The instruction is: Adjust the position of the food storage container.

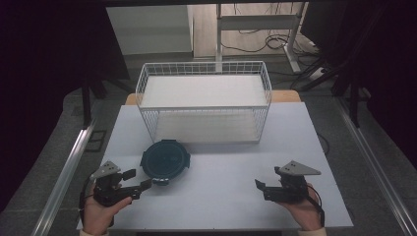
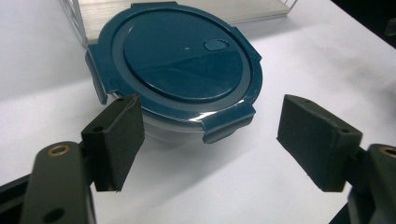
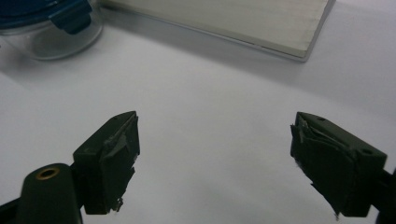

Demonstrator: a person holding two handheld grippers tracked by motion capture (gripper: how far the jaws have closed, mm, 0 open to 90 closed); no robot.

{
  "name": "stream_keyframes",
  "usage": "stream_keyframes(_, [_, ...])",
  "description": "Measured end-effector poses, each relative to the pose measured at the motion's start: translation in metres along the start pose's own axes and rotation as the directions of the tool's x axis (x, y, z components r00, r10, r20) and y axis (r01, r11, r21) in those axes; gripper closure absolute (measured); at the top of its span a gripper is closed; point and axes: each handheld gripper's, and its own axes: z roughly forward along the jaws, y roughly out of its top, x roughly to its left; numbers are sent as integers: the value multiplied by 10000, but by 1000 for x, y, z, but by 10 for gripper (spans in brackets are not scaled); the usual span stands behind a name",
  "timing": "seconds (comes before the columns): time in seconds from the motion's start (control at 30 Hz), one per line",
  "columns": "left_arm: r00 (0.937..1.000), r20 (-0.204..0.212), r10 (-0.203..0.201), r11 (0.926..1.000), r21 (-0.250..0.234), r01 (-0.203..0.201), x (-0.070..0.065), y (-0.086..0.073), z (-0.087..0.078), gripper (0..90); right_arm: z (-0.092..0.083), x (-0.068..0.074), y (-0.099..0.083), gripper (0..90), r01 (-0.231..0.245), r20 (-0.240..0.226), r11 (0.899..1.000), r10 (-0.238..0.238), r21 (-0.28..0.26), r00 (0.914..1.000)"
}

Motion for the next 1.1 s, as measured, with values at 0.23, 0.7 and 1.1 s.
stream_keyframes(0.23, [9997,-226,64,10000,-7,-64,-5,-1,2,198,-8,-4,2,174,-241,7,9995,241,-200,9997])
stream_keyframes(0.7, [9996,-226,178,9997,174,-174,-7,-3,7,199,-10,-8,0,212,-465,-295,9988,462,-115,9985])
stream_keyframes(1.1, [9993,-371,90,9996,252,-80,-7,2,14,202,-10,-12,0,217,-614,-429,9980,607,-161,9972])
